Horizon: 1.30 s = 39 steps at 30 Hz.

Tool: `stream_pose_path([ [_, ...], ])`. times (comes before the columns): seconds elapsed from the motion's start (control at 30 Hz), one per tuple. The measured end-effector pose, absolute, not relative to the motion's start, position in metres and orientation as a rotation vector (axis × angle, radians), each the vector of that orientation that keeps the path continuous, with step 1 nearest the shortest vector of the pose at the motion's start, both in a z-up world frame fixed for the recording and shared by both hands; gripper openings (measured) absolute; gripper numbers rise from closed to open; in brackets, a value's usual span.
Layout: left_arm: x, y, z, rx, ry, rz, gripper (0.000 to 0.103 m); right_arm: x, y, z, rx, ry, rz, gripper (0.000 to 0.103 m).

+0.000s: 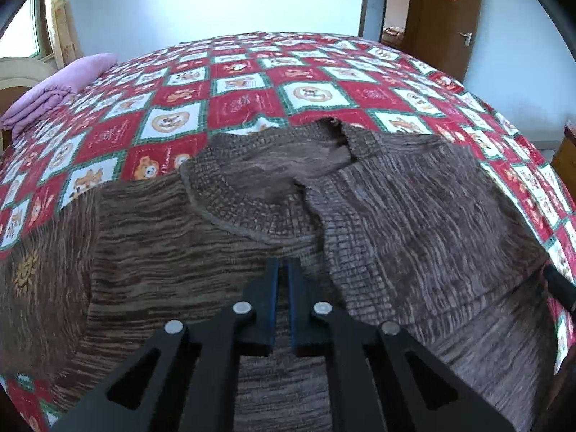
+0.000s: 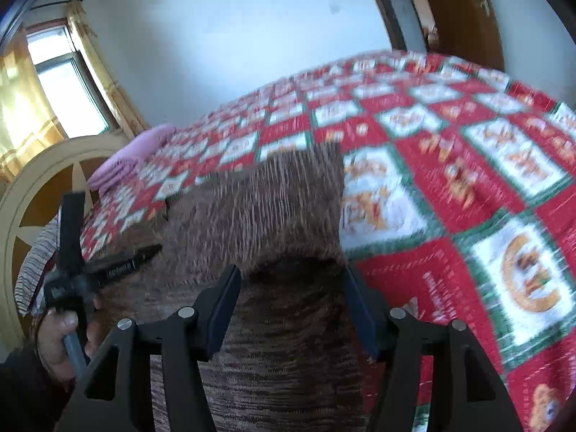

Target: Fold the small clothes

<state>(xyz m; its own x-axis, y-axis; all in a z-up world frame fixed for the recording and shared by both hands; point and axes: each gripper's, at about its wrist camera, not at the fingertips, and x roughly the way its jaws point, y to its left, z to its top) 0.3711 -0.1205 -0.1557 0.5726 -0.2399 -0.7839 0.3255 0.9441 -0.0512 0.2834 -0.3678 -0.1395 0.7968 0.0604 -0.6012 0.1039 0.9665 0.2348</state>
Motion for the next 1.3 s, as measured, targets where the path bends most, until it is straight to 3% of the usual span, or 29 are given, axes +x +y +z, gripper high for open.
stream_pose_path([
  [0.13,0.369,-0.115,-0.157,0.065,0.893,-0.353,0.006,0.291,-0.351,-0.112,0.142,0.588,0.01,0.06],
  [0.2,0.368,-0.111,-0.157,0.041,0.89,-0.352,0.007,0.31,-0.343,-0.116,0.109,0.651,0.052,0.065],
  [0.3,0.364,-0.101,-0.155,0.015,0.9,-0.34,0.016,0.338,-0.34,-0.15,0.137,0.865,0.075,0.066],
  [0.37,0.354,-0.088,-0.152,0.001,0.895,-0.345,0.023,0.334,-0.335,-0.153,0.08,0.851,0.064,0.066],
  [0.47,0.335,-0.065,-0.144,-0.018,0.873,-0.342,0.045,0.327,-0.322,-0.14,0.059,0.836,0.087,0.066],
  [0.53,0.322,-0.044,-0.133,-0.02,0.84,-0.306,0.073,0.331,-0.312,-0.133,0.037,0.818,0.087,0.066],
  [0.7,0.309,0.014,-0.119,0.007,0.759,-0.172,0.092,0.359,-0.267,-0.127,-0.019,0.828,0.197,0.066],
  [0.9,0.311,0.104,-0.135,-0.071,0.802,0.022,0.094,0.385,-0.203,-0.166,-0.062,0.976,0.398,0.067],
  [1.0,0.304,0.142,-0.146,-0.134,0.826,0.094,0.094,0.373,-0.181,-0.176,-0.161,0.92,0.408,0.075],
  [1.3,0.287,0.211,-0.158,-0.372,0.844,0.189,0.094,0.367,-0.181,-0.179,-0.133,0.897,0.414,0.075],
])
